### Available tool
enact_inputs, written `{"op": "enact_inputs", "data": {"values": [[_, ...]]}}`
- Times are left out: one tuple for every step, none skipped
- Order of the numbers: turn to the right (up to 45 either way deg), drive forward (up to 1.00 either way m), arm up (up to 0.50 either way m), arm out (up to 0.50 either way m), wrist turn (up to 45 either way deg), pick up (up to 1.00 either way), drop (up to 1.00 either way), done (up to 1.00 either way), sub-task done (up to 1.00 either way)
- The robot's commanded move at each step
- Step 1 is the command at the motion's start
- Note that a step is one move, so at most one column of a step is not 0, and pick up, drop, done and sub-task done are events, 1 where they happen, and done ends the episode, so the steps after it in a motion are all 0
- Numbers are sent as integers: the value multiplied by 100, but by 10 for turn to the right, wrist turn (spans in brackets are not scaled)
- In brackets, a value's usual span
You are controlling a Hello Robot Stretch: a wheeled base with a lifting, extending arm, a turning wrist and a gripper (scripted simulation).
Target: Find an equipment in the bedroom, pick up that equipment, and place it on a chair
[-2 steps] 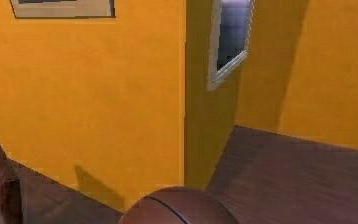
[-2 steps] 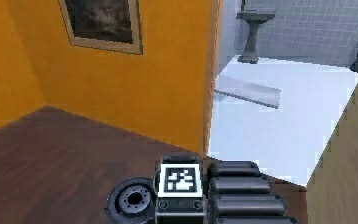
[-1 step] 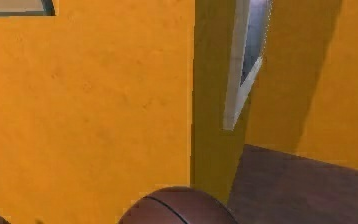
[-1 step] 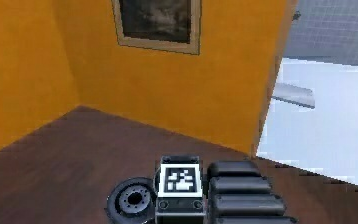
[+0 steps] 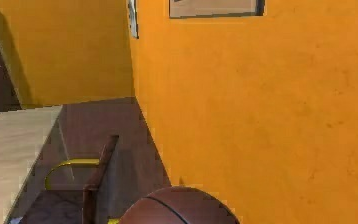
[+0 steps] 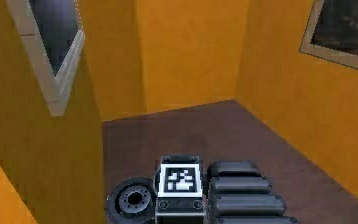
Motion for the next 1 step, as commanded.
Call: {"op": "enact_inputs", "data": {"values": [[-450, 0, 0, 0, 0, 0, 0, 0, 0]]}}
